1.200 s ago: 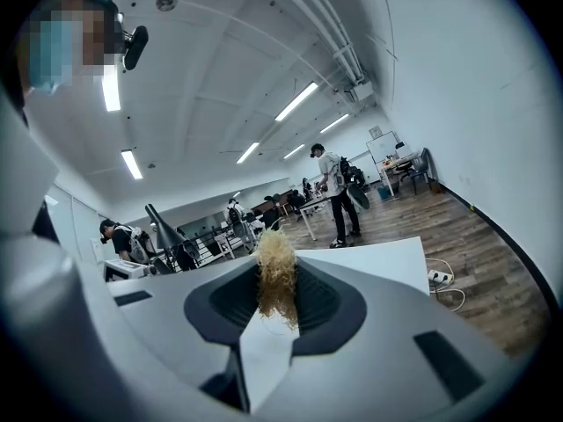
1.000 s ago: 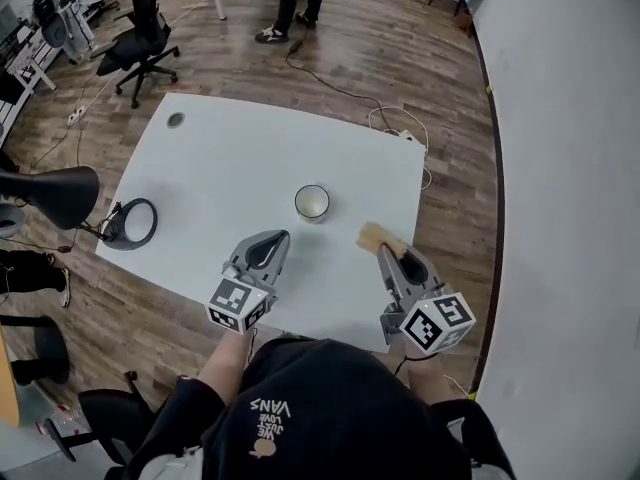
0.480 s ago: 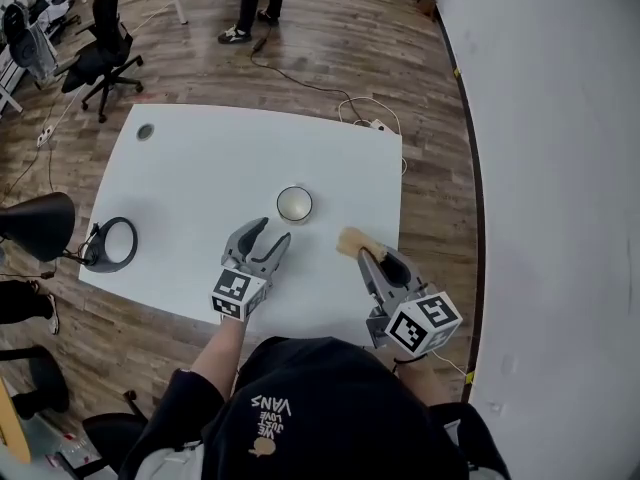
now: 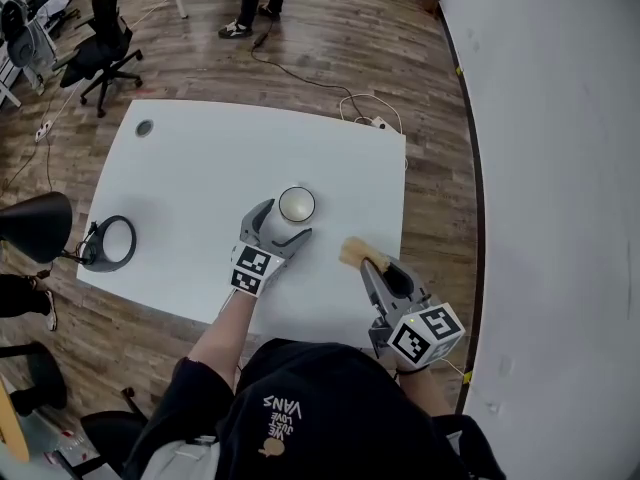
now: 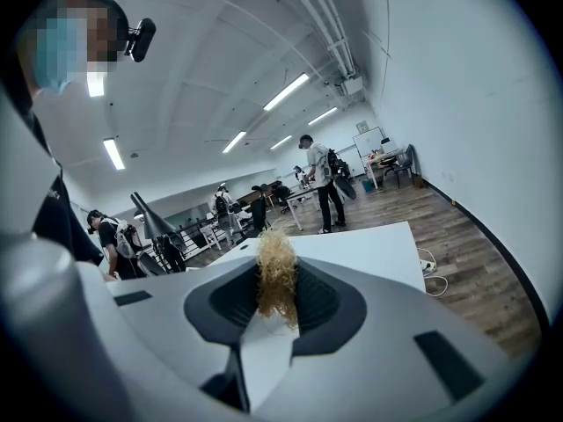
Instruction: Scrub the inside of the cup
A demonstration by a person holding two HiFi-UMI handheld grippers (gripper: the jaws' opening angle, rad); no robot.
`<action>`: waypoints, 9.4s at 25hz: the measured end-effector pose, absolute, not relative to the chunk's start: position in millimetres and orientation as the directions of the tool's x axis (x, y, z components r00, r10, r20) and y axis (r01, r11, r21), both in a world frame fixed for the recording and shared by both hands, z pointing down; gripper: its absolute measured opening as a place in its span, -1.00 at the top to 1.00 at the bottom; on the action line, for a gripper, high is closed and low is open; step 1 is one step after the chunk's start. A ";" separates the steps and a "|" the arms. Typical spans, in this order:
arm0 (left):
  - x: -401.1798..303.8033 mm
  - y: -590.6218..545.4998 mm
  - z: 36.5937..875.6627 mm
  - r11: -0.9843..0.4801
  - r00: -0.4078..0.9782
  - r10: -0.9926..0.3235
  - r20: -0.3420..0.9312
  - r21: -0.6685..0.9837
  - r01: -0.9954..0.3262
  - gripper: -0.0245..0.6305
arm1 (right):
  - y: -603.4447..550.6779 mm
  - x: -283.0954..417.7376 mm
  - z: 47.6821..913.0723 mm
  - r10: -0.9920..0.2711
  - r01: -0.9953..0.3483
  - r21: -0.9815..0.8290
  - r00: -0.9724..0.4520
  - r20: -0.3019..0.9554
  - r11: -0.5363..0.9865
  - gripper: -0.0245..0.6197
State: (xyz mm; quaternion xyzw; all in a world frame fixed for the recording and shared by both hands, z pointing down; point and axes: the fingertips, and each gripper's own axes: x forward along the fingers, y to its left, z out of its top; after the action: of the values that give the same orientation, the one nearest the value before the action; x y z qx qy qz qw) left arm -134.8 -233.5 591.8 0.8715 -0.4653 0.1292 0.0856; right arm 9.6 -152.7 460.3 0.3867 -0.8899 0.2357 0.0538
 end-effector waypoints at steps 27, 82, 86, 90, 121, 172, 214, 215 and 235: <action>-112.7 -278.9 623.2 -0.567 0.529 -0.729 0.434 0.049 -0.822 -0.35 | -148.8 52.6 471.5 -0.709 -0.775 -0.385 -0.623 0.331 0.501 0.64; -78.6 -124.1 508.6 -0.686 0.375 -0.709 0.598 -0.462 -0.562 -0.34 | -95.7 -62.5 441.0 -0.263 -0.340 -0.231 -0.914 0.308 0.911 0.64; -78.2 -129.3 509.0 -0.689 0.373 -0.706 0.602 -0.463 -0.558 -0.34 | -89.4 -67.5 439.6 -0.206 -0.294 -0.282 -0.930 0.303 0.913 0.64; -71.8 -128.2 509.1 -0.698 0.388 -0.699 0.600 -0.457 -0.551 -0.34 | -88.2 -74.5 432.9 -0.184 -0.267 -0.298 -0.942 0.280 0.916 0.64; -75.4 -139.7 517.9 -0.681 0.409 -0.709 0.575 -0.408 -0.608 -0.34 | -113.7 -65.5 450.3 -0.271 -0.391 -0.315 -0.892 0.363 0.865 0.64; -148.8 -248.4 601.9 -0.409 0.409 -0.813 0.414 0.094 -0.908 -0.34 | -166.0 -12.0 462.8 -0.575 -0.616 -0.504 -0.777 0.257 0.606 0.64; -166.5 -195.5 600.5 -0.295 0.290 -0.864 0.411 0.054 -0.954 -0.34 | -159.3 -26.1 455.1 -0.499 -0.531 -0.520 -0.840 0.216 0.669 0.64; -169.6 -189.8 595.0 -0.280 0.277 -0.874 0.400 0.052 -0.958 -0.34 | -159.8 -27.1 455.4 -0.493 -0.524 -0.521 -0.844 0.211 0.674 0.64; -117.5 -80.1 454.9 -0.144 0.136 -0.976 0.171 -0.031 -0.989 0.77 | -131.2 10.6 434.1 -0.349 -0.353 -0.509 -0.931 0.108 0.785 0.64</action>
State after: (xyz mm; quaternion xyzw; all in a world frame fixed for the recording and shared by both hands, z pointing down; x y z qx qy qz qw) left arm -117.5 -80.1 454.9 0.7525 -0.6528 0.0747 0.0445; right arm 10.6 -131.2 434.1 0.1857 -0.9447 0.2702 0.0039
